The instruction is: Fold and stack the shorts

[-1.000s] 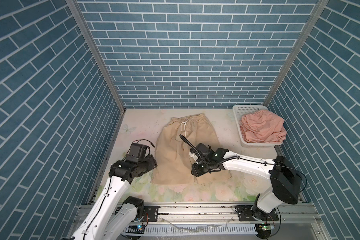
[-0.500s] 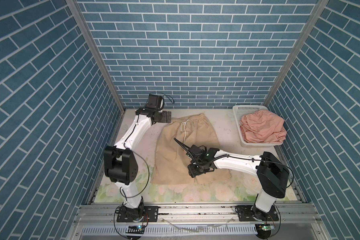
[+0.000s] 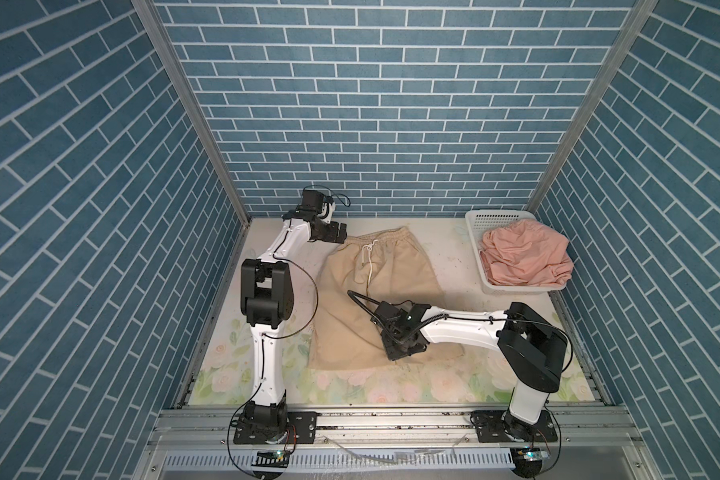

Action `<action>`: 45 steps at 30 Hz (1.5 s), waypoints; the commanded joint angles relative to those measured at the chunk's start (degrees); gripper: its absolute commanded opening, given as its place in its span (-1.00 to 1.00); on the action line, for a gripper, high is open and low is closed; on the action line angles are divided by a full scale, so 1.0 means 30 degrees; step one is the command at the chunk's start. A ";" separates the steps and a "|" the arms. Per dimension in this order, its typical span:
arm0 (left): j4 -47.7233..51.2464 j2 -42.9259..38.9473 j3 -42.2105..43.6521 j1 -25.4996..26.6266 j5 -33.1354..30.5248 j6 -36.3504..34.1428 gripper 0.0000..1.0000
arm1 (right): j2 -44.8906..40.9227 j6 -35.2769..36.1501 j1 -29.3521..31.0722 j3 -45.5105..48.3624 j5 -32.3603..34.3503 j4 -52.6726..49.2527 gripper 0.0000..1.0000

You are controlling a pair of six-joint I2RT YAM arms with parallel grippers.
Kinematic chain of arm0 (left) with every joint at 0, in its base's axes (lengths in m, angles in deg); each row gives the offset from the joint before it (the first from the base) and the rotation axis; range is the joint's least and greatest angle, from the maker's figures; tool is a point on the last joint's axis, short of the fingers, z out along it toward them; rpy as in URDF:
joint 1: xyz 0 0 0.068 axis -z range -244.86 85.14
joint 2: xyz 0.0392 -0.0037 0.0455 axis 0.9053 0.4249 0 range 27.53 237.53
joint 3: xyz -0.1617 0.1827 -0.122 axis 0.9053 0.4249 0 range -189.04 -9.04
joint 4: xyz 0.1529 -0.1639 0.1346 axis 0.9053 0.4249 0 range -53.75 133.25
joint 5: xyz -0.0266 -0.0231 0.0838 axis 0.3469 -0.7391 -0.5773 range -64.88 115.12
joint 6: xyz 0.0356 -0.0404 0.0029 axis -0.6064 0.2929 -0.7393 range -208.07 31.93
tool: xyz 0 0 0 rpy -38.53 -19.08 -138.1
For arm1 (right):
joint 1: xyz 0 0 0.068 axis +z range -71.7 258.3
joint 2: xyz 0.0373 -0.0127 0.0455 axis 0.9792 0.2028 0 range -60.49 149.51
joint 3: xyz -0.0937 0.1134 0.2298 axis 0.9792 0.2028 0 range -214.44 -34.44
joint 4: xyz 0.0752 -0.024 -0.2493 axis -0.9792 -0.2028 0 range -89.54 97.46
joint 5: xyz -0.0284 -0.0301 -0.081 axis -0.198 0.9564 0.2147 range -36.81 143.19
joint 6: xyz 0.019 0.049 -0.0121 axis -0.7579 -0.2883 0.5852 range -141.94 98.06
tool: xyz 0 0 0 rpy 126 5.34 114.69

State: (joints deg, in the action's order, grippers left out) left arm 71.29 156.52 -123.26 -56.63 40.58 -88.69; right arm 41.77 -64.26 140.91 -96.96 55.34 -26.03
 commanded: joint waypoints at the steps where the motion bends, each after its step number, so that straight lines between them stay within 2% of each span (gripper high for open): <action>1: 0.0490 0.0968 -0.0880 0.0113 0.1225 -0.0545 0.99 | -0.1078 -0.1104 -0.0009 0.1439 0.0098 -0.0194 -0.62; 2: 0.0678 0.1309 -0.1135 0.0182 0.1336 -0.0829 0.99 | -0.1435 -0.1175 -0.0053 0.1813 0.0164 -0.0107 -0.70; 5: 0.1272 0.2198 -0.1986 0.0528 0.1027 -0.1472 0.99 | -0.2432 -0.1016 -0.0340 0.2868 0.0079 0.0478 -0.77; 9: 0.2348 0.3313 -0.3001 0.0713 0.0692 -0.1663 0.98 | -0.3346 -0.0696 -0.1052 0.3770 -0.0304 0.1144 -0.78; 13: 0.3255 0.3797 -0.3565 0.0827 -0.0839 -0.1611 0.77 | -0.3944 -0.0431 -0.1658 0.4095 -0.0318 0.1116 -0.77; 17: 0.3566 0.3879 -0.3224 0.0828 -0.1131 -0.1179 0.32 | -0.4519 -0.0278 -0.2151 0.4483 -0.0177 0.1083 -0.81; 18: 0.3736 0.3972 -0.3277 0.0802 -0.1323 -0.1056 0.13 | -0.4650 -0.0221 -0.2276 0.4631 -0.0146 0.1032 -0.83; 21: 0.4285 0.4153 -0.3643 0.0802 -0.2077 -0.0913 -0.64 | -0.4884 0.0102 -0.2626 0.4914 -0.0103 0.0745 -0.89; 23: 0.4765 0.4128 -0.3753 0.0773 -0.3016 -0.0569 -1.00 | -0.5019 0.0486 -0.2964 0.5103 -0.0050 0.0345 -0.93; 28: 0.5449 0.3209 -0.2683 0.0069 -0.4002 0.0269 -1.00 | -0.4901 0.1741 -0.3838 0.5157 0.0041 -0.0646 -0.96; 33: 0.4811 0.0638 0.1036 -0.1549 -0.4222 0.1775 -1.00 | -0.4436 0.3141 -0.5358 0.4664 -0.0078 -0.1539 -0.96; 34: 0.4334 -0.0099 0.2130 -0.1880 -0.3942 0.2026 -1.00 | -0.4456 0.3421 -0.5649 0.4543 -0.0138 -0.1600 -0.96; 37: 0.2207 -0.1783 0.4440 -0.2307 -0.1138 0.2011 -0.94 | -0.4682 0.4090 -0.5957 0.4316 -0.0358 -0.1536 -0.96; 38: 0.1582 -0.2066 0.4801 -0.2171 -0.0286 0.1995 -0.70 | -0.4760 0.4211 -0.5948 0.4338 -0.0537 -0.1373 -0.96; 39: 0.0936 -0.2231 0.4995 -0.2025 0.0421 0.1972 -0.33 | -0.4834 0.4286 -0.5957 0.4425 -0.0731 -0.1158 -0.96; 42: -0.0360 -0.1959 0.4782 -0.1381 0.1679 0.2110 0.28 | -0.5091 0.4016 -0.5968 0.4781 -0.1201 -0.0517 -0.96; 43: -0.0451 -0.1634 0.4392 -0.1135 0.1752 0.2112 0.43 | -0.5153 0.3770 -0.5958 0.4886 -0.1222 -0.0449 -0.96; 45: -0.0303 -0.0839 0.3362 -0.0751 0.1599 0.1970 0.55 | -0.5345 0.3412 -0.5958 0.5124 -0.1374 -0.0093 -0.97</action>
State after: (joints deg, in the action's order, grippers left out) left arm 73.50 151.43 -110.32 -61.18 41.54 -82.61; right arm 27.58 -53.38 123.03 -82.52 52.72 -27.32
